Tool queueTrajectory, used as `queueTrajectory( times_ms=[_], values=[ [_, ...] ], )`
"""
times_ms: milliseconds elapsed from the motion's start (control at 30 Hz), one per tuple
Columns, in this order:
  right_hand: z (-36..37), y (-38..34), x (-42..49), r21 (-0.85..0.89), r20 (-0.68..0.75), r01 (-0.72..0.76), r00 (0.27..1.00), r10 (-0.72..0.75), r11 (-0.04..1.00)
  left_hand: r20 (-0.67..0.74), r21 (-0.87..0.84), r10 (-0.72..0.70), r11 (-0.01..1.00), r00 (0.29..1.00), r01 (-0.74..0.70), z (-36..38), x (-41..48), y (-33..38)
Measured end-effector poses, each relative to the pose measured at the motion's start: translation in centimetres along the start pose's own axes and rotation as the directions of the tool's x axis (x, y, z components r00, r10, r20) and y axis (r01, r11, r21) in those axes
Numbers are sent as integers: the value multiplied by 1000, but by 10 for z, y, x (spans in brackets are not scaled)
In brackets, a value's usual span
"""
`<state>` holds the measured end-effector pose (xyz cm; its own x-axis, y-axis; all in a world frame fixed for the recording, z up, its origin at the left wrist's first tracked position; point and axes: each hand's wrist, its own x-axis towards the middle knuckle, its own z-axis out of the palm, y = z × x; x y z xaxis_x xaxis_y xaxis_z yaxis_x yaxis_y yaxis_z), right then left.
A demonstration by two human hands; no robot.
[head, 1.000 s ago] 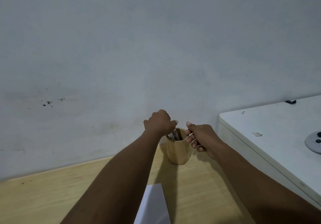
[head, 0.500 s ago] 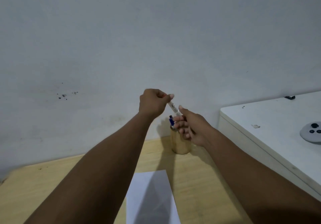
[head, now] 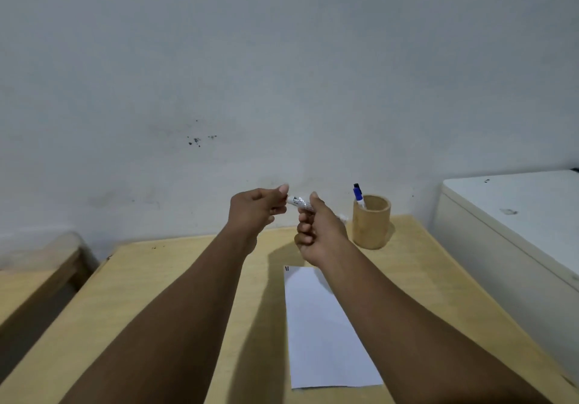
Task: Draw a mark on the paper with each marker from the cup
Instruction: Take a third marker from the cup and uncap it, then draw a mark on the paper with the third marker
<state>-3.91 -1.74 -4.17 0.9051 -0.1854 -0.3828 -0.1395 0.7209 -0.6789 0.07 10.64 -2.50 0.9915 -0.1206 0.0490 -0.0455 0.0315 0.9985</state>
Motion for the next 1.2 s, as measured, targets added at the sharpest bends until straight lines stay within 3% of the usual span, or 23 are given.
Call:
queueTrajectory(
  times_ms=[267,400,433,500,567,667,833,933,1200],
  values=[
    [-1,14,3,-113,181,146,976,-124,983,-147,-178,-71,983,987,44,-20,-10,-36],
    [-13,7,6,-113,178,162,974,-140,980,-202,-232,-153,967,967,104,-25,-7,-48],
    [-17,3,8,-110,161,164,976,-145,980,-223,-181,-140,978,965,100,-30,-6,-54],
    [-26,-6,10,-120,135,167,979,-150,979,-217,94,-32,994,976,54,-39,-4,-69],
    [-36,-12,13,-156,132,164,981,-143,974,-140,419,67,908,988,-2,-44,-7,-85],
    [-46,-14,18,-279,125,184,980,-154,943,-30,625,74,779,997,-39,-43,-13,-102],
    [-60,-4,27,-541,131,280,959,-250,793,-4,729,67,683,998,-43,-36,-26,-111],
    [-62,1,30,-597,143,296,954,-264,746,41,765,93,637,995,-92,-36,-26,-109],
    [-74,33,39,-632,175,250,968,-179,734,63,706,98,699,993,-114,-38,-27,-134]
  ],
)
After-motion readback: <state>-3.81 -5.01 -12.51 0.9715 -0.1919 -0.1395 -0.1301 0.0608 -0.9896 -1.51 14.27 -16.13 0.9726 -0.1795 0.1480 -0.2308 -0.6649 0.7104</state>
